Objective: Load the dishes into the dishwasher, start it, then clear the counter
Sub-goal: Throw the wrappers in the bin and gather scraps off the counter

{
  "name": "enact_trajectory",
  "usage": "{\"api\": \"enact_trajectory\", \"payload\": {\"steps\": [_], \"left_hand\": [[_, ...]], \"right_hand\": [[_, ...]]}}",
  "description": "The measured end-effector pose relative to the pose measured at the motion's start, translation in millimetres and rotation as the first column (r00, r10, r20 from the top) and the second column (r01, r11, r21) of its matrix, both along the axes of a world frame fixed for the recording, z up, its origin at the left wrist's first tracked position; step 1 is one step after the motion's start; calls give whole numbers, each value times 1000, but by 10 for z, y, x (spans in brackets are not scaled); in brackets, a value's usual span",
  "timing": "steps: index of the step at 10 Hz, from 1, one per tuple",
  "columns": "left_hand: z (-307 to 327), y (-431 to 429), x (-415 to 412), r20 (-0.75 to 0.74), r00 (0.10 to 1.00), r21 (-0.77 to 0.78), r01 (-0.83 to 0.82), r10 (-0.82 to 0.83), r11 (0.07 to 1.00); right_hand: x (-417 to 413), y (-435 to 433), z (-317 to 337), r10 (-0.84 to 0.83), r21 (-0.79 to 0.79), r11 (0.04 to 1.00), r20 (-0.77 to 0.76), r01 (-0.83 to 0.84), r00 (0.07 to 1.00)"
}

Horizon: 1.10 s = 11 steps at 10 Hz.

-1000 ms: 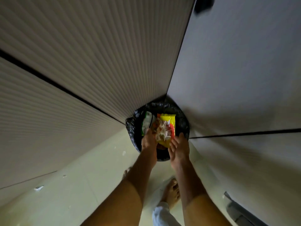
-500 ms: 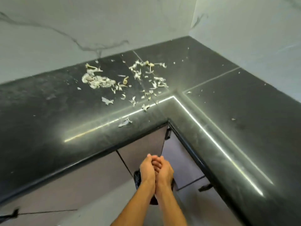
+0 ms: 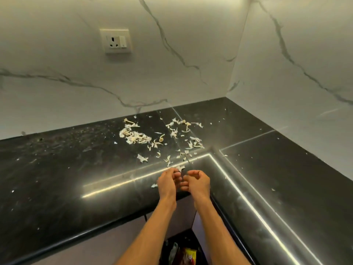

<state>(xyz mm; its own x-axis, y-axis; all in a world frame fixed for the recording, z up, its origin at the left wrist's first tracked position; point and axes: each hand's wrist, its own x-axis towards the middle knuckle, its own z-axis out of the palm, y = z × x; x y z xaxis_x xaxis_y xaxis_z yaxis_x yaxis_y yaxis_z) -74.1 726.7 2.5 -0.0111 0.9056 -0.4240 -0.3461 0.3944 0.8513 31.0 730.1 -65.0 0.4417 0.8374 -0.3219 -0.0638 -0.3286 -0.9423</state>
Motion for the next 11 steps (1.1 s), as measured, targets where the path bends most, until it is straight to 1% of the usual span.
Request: {"api": "enact_trajectory", "payload": {"steps": [1,2,3,4,5,6,7,8,9,10,11], "left_hand": [[35,379,-188,-27,987,51,-156,158,986],[-49,806,-438,-52,972,20,-230,231,973],[-104,1130,-575,-46,971,-10,-237,236,972],[-134,1372,-664,-57,976,-17,-210,209,978],[-196,1564,-739,-120,975,22,-185,186,983],[-271,1689,-812,-263,925,108,-254,274,961],[-370,1783,-882,-415,843,154,-306,343,939],[-477,1817,-875,-493,803,119,-320,335,940],[-459,1754,-737,-488,831,76,-265,268,961],[-461,1785,-605,-454,861,72,-221,229,973],[-449,1863,-528,-414,897,47,-152,158,987]], "right_hand": [[-188,43,521,116,-188,979,165,-84,980],[-368,295,418,359,-396,891,317,-222,878],[-618,478,401,465,-482,846,455,-229,760],[-682,768,345,429,-474,863,506,-174,748],[-633,1025,320,355,-413,898,480,-150,802],[-565,1200,292,307,-343,927,469,-149,828],[-542,1386,251,302,-293,939,455,-180,838],[-558,1555,220,308,-290,940,503,-178,808],[-579,1675,175,350,-309,926,499,-215,793],[-580,1762,240,427,-356,892,464,-278,776],[-559,1827,318,531,-431,835,469,-342,706]]}}
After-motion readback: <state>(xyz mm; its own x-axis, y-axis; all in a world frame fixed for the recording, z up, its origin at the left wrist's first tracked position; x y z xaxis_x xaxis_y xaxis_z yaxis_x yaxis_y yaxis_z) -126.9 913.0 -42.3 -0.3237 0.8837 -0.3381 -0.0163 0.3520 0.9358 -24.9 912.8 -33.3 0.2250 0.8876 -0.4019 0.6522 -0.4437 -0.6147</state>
